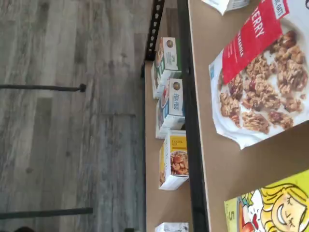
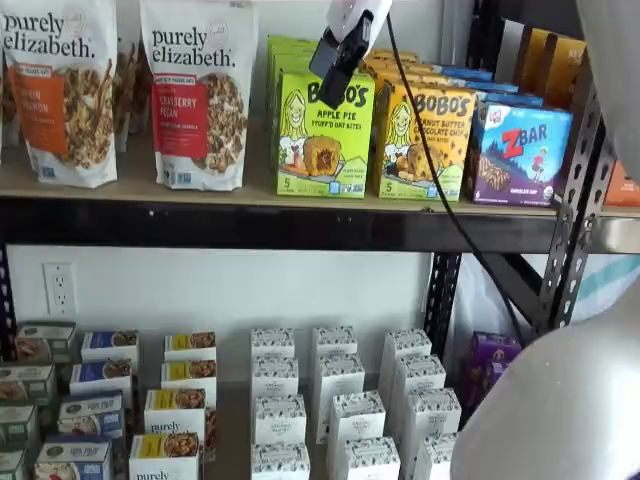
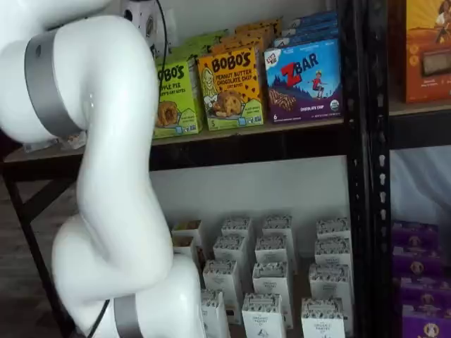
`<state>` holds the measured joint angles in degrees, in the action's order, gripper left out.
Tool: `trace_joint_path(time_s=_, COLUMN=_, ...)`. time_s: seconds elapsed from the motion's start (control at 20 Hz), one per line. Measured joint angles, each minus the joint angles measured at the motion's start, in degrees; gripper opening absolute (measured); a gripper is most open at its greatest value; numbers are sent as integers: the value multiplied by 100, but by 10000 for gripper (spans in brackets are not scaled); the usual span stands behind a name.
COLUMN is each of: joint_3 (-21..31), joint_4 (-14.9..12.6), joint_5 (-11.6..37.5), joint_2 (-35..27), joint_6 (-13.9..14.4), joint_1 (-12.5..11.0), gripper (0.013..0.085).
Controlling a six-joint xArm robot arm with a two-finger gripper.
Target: Pick the green box on the top shelf, the fourth from the left
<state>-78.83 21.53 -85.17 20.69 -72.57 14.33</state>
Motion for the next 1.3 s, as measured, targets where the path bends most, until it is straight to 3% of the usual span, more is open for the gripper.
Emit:
trace_joint_path(time_s=0.5, joint_3=-100, joint_4=249, joint_5=212, joint_2=-112, joint_6=-37, joint_1=-58, gripper=850)
trace_joint_path(time_s=1.3, joint_3=-564, joint_4=252, joint_5=270, joint_2=-597, joint_6=-253, joint_1=-287, gripper=850)
